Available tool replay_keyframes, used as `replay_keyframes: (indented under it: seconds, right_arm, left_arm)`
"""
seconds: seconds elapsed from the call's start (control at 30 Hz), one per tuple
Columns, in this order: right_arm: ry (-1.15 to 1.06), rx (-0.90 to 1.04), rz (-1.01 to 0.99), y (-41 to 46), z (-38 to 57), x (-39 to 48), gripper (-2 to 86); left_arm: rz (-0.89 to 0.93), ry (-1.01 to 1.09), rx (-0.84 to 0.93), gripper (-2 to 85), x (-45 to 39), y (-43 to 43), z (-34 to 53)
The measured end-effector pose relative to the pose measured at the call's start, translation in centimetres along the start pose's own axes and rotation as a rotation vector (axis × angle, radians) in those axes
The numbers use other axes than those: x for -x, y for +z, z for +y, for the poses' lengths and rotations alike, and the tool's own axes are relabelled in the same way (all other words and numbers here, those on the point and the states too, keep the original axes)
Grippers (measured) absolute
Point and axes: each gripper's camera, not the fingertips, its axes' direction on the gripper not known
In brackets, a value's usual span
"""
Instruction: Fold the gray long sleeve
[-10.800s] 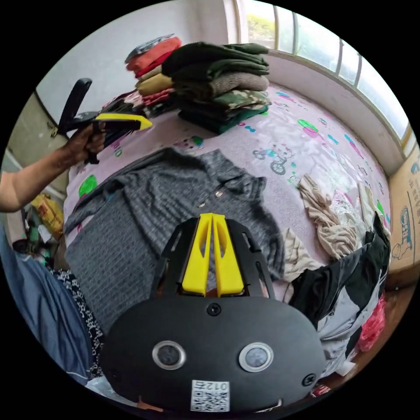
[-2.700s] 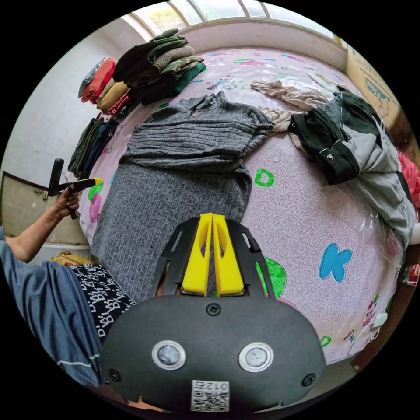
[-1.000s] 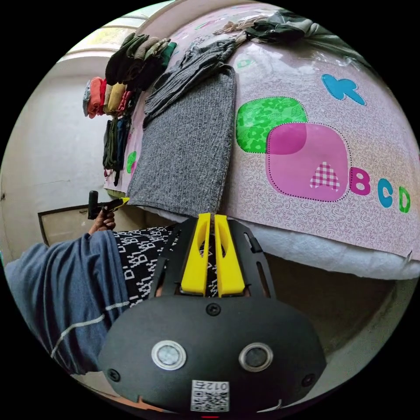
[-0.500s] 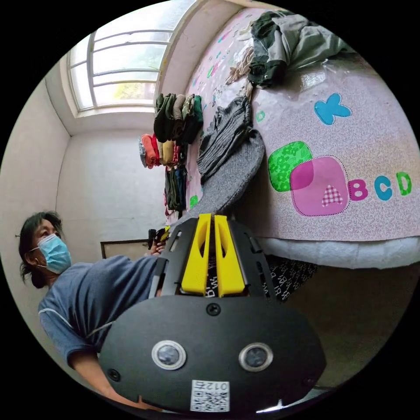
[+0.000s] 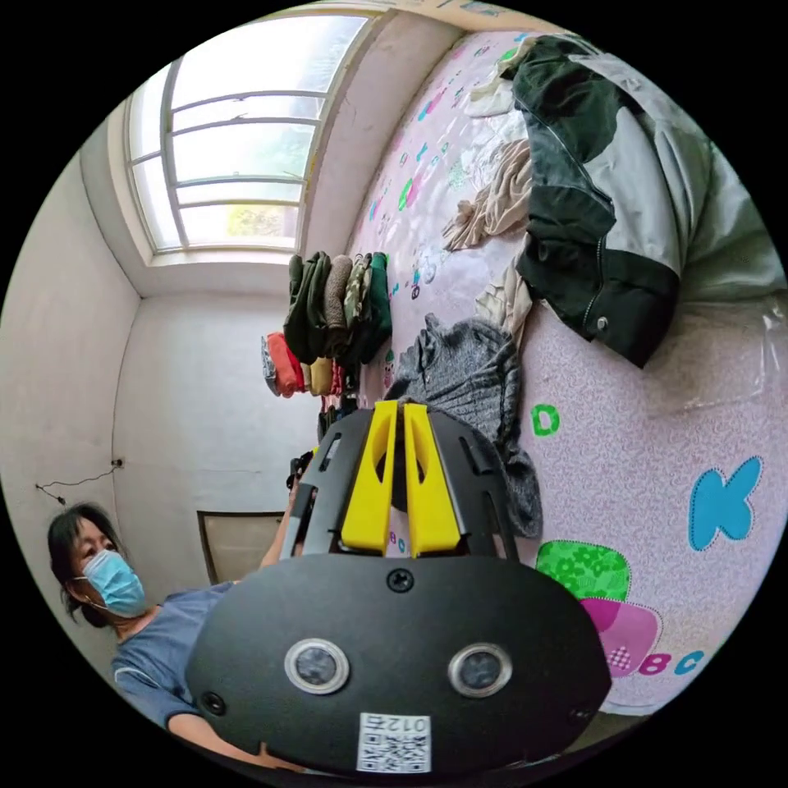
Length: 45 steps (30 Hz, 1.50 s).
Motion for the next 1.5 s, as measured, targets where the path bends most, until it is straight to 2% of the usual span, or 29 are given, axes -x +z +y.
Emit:
replay_keyframes:
  seconds: [0.17, 0.23, 0.27, 0.4, 0.47, 0.57, 0.63, 0.7, 0.77, 0.93, 1.03, 1.33, 1.5]
  right_arm:
    - [0.085, 0.076, 0.118, 8.9, -11.3, -2.5, 2.0]
    - [0.109, 0.138, 0.325, 13.6, -14.8, -3.9, 2.4]
    - [0.090, 0.141, 0.370, 14.5, -15.3, -3.9, 2.5]
    - [-0.128, 0.050, 0.569, 17.9, -15.8, -0.8, 2.5]
    - [-0.258, 0.085, 0.600, 19.7, -14.1, 1.1, 2.5]
    - [-0.409, 0.216, 0.659, 23.6, -9.1, 3.0, 2.8]
    - [-0.523, 0.281, 0.783, 26.6, -4.2, 3.7, 3.1]
    - [-0.646, 0.279, 0.876, 29.1, -1.3, 4.6, 3.5]
    - [-0.753, 0.289, 0.868, 31.7, -0.3, 6.0, 4.3]
    - [-0.963, 0.465, 0.785, 40.6, -4.3, 9.1, 7.8]
    - [-1.025, 0.577, 0.768, 45.0, -6.8, 9.5, 7.9]
    - [-1.027, 0.715, 0.728, 52.2, -10.5, 8.3, 6.5]
    - [-1.008, 0.726, 0.717, 54.6, -11.3, 7.7, 6.2]
  left_arm:
    - [-0.121, -0.100, -0.012, 0.8, 3.5, 4.7, -9.1]
    - [-0.142, -0.157, 0.008, 1.0, 6.6, 8.1, -11.8]
    - [-0.133, -0.159, -0.009, 1.1, 7.2, 8.6, -12.1]
    - [0.041, -0.047, -0.307, 0.8, 9.2, 8.2, -11.0]
    - [0.065, 0.036, -0.335, 0.6, 8.9, 8.1, -9.6]
    - [-0.173, 0.174, -0.121, 0.5, 6.9, 11.1, -6.2]
    - [-0.440, 0.283, 0.018, 0.5, 5.3, 14.8, -1.8]
    - [-0.586, 0.378, 0.048, 0.5, 4.3, 17.6, 1.1]
    - [-0.694, 0.516, 0.077, 0.6, 2.9, 21.0, 2.6]
    - [-0.999, 1.051, 0.333, 1.8, -0.9, 34.3, 2.6]
    - [-1.045, 1.263, 0.463, 2.6, -1.2, 40.7, 2.0]
    - [-0.978, 1.420, 0.797, 3.6, 1.6, 52.0, -1.0]
    - [-1.049, 1.457, 0.806, 3.3, 3.3, 54.6, -1.1]
